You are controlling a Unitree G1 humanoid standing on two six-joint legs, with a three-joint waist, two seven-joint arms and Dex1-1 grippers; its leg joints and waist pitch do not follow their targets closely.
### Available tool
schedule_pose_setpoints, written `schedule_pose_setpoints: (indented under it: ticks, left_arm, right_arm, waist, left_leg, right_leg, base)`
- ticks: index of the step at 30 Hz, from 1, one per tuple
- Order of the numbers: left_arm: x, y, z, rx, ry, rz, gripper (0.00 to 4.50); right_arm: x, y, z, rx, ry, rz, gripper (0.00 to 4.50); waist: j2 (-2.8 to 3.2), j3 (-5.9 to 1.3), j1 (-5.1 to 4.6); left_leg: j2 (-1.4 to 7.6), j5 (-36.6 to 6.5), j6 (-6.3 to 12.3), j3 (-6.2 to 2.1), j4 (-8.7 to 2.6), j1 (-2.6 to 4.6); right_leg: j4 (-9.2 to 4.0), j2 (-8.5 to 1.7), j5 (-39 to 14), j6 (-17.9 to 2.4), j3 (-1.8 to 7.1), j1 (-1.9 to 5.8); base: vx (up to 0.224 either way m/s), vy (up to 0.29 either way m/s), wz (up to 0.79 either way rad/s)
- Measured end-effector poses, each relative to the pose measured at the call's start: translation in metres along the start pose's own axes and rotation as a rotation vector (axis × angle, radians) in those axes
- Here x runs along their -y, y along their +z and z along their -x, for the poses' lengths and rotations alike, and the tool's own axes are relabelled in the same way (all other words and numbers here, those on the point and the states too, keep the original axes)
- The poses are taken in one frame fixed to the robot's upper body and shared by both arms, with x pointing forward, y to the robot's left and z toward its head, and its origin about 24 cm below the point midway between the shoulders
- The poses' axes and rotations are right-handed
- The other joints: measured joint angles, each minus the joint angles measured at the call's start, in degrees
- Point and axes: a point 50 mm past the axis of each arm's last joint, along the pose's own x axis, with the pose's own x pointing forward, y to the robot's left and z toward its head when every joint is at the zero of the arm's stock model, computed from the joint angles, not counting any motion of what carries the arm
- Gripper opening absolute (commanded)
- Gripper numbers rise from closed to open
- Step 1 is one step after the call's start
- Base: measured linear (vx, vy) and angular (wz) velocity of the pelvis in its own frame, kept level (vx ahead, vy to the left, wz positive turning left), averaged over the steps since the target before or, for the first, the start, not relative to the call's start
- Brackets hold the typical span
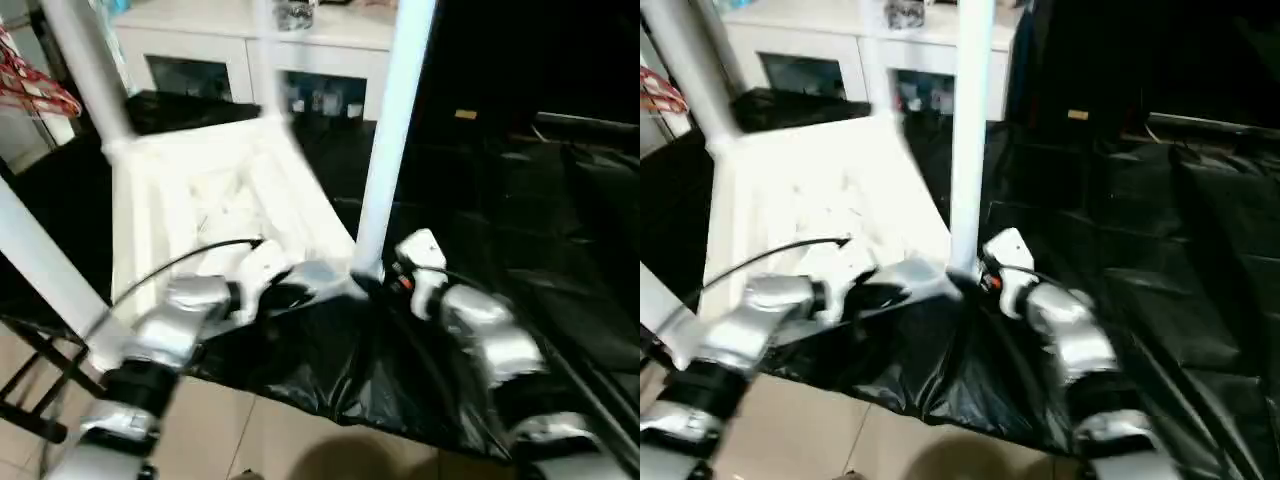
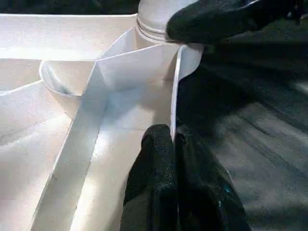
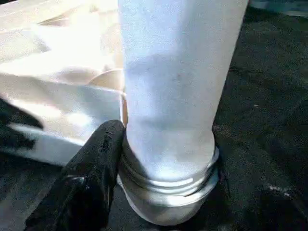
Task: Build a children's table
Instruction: Rotate leg to tighten
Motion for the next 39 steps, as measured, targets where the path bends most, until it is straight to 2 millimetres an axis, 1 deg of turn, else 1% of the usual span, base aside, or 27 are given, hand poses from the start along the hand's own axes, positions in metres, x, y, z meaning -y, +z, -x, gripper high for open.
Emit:
schedule_pose_setpoints:
  ticks: [2,5,6,7,9,11,16,22,25,28,29,31,32,33,34,36,38,39]
  left_arm:
    - [0.001,0.002,-0.003,-0.001,0.013,-0.002,0.00]
    - [0.002,0.002,-0.005,-0.001,0.010,-0.005,0.00]
    - [0.002,0.002,-0.005,-0.001,0.009,-0.006,0.00]
    - [0.002,0.003,-0.005,0.000,0.009,-0.007,0.00]
    - [0.002,0.003,-0.005,0.001,0.007,-0.008,0.00]
    - [0.002,0.003,-0.005,0.002,0.002,-0.010,0.00]
    - [0.002,0.003,0.001,0.011,-0.064,-0.025,0.00]
    - [0.002,-0.003,0.017,0.008,-0.181,-0.032,0.00]
    - [0.001,-0.004,0.022,0.002,-0.223,-0.044,0.00]
    - [0.000,-0.005,0.027,-0.010,-0.263,-0.051,0.00]
    - [0.000,-0.006,0.029,-0.014,-0.275,-0.056,0.00]
    - [0.001,-0.006,0.030,-0.018,-0.301,-0.069,0.00]
    - [0.001,-0.006,0.030,-0.019,-0.312,-0.072,0.00]
    - [0.002,-0.006,0.030,-0.019,-0.322,-0.071,0.00]
    - [0.002,-0.006,0.031,-0.019,-0.331,-0.071,0.00]
    - [0.003,-0.007,0.032,-0.021,-0.351,-0.071,0.00]
    - [0.004,-0.007,0.031,-0.022,-0.362,-0.073,0.00]
    - [0.004,-0.007,0.031,-0.021,-0.364,-0.072,0.00]
  right_arm:
    - [-0.003,0.001,-0.004,0.009,-0.051,-0.015,2.69]
    - [-0.003,0.001,-0.003,0.013,-0.059,-0.009,2.69]
    - [-0.003,0.001,-0.003,0.021,-0.059,-0.005,3.25]
    - [-0.003,0.001,-0.003,0.024,-0.060,-0.006,3.39]
    - [-0.004,0.002,-0.003,0.029,-0.055,-0.010,3.45]
    - [-0.003,0.002,-0.003,0.029,-0.047,-0.008,3.71]
    - [0.008,0.004,0.009,0.010,0.093,0.038,3.71]
    - [0.013,0.005,0.029,-0.015,0.322,0.106,3.71]
    - [0.014,0.004,0.036,-0.030,0.401,0.120,3.71]
    - [0.011,0.003,0.039,-0.039,0.469,0.118,3.71]
    - [0.010,0.003,0.039,-0.040,0.487,0.116,3.58]
    - [0.008,0.003,0.039,-0.042,0.521,0.105,3.58]
    - [0.008,0.003,0.040,-0.044,0.535,0.096,3.46]
    - [0.007,0.004,0.040,-0.043,0.550,0.087,3.46]
    - [0.006,0.004,0.040,-0.042,0.561,0.082,3.27]
    - [0.004,0.006,0.040,-0.035,0.585,0.077,3.22]
    - [0.003,0.006,0.040,-0.036,0.599,0.075,2.93]
    - [0.002,0.006,0.040,-0.037,0.601,0.073,2.86]
  waist:
    - [0.08,-0.03,-0.05]
    - [0.15,-0.07,0.04]
    - [0.20,-0.10,0.05]
    - [0.26,-0.12,0.05]
    - [0.36,-0.08,0.00]
    - [0.38,-0.06,-0.03]
    - [0.33,-0.03,0.08]
    - [0.29,0.01,0.78]
    - [0.03,0.12,1.01]
    - [-0.23,0.18,1.50]
    - [-0.27,0.17,1.59]
    - [-0.30,0.17,1.69]
    - [-0.32,0.16,1.74]
    - [-0.33,0.15,1.91]
    - [-0.33,0.15,2.01]
    - [-0.32,0.15,2.14]
    - [-0.32,0.15,2.23]
    - [-0.32,0.15,2.24]
  left_leg:
    - [-0.01,0.0,0.00,0.00,-0.01,-0.01]
    - [-0.01,0.0,0.00,0.00,-0.01,-0.01]
    - [-0.01,0.0,0.00,0.00,-0.02,-0.02]
    - [-0.01,0.0,0.00,0.00,-0.02,-0.03]
    - [-0.01,0.0,0.00,0.00,-0.03,-0.07]
    - [-0.02,0.0,0.00,0.01,-0.03,-0.09]
    - [-0.03,0.0,0.06,0.01,-0.06,-0.37]
    - [0.04,0.1,0.43,0.00,-0.08,-0.62]
    - [0.05,0.1,0.43,-0.01,0.00,-0.63]
    - [0.07,0.0,0.37,-0.01,0.06,-0.59]
    - [0.07,0.0,0.33,0.00,0.06,-0.59]
    - [0.07,0.0,0.32,0.00,0.06,-0.58]
    - [0.07,0.0,0.33,0.00,0.07,-0.58]
    - [0.07,0.0,0.34,0.00,0.06,-0.59]
    - [0.07,0.0,0.35,0.00,0.06,-0.59]
    - [0.07,0.0,0.39,0.00,0.06,-0.62]
    - [0.07,0.0,0.38,0.00,0.07,-0.63]
    - [0.07,0.0,0.37,0.00,0.09,-0.63]
  right_leg:
    - [-0.01,0.00,0.0,0.0,0.00,0.00]
    - [-0.04,0.00,0.1,-0.2,0.01,0.04]
    - [-0.07,0.00,0.1,-0.2,0.01,0.05]
    - [-0.09,0.00,0.1,-0.2,0.01,0.04]
    - [-0.15,0.00,0.1,-0.2,0.01,0.04]
    - [-0.19,0.00,0.1,-0.2,0.01,0.04]
    - [-0.33,0.00,0.1,-0.2,-0.01,-0.11]
    - [-0.31,0.04,0.0,-0.1,-0.12,-0.28]
    - [-0.29,0.04,0.0,-0.1,-0.12,-0.27]
    - [-0.25,0.04,0.0,-0.1,-0.11,-0.26]
    - [-0.25,0.04,0.0,-0.1,-0.11,-0.26]
    - [-0.26,0.04,0.0,-0.1,-0.10,-0.24]
    - [-0.26,0.04,0.0,-0.1,-0.10,-0.24]
    - [-0.26,0.04,0.0,-0.1,-0.11,-0.24]
    - [-0.26,0.04,0.0,-0.1,-0.11,-0.24]
    - [-0.27,0.04,0.0,-0.1,-0.11,-0.25]
    - [-0.27,0.04,0.0,-0.1,-0.11,-0.24]
    - [-0.26,0.03,0.0,-0.1,-0.11,-0.24]
  base:
    - [0.000,0.000,0.00]
    - [0.000,0.000,0.00]
    - [0.000,0.000,0.00]
    - [0.000,0.000,0.00]
    - [0.000,0.000,0.00]
    - [0.000,0.000,0.00]
    - [0.000,0.000,0.00]
    - [0.000,0.000,0.00]
    - [0.000,0.000,0.00]
    - [0.000,0.000,0.00]
    - [0.000,0.000,0.00]
    - [0.000,0.000,0.00]
    - [0.000,0.000,0.00]
    - [0.000,0.000,0.00]
    - [0.000,0.000,0.00]
    - [0.000,0.000,0.00]
    - [0.000,0.000,0.00]
    - [0.000,0.000,0.00]
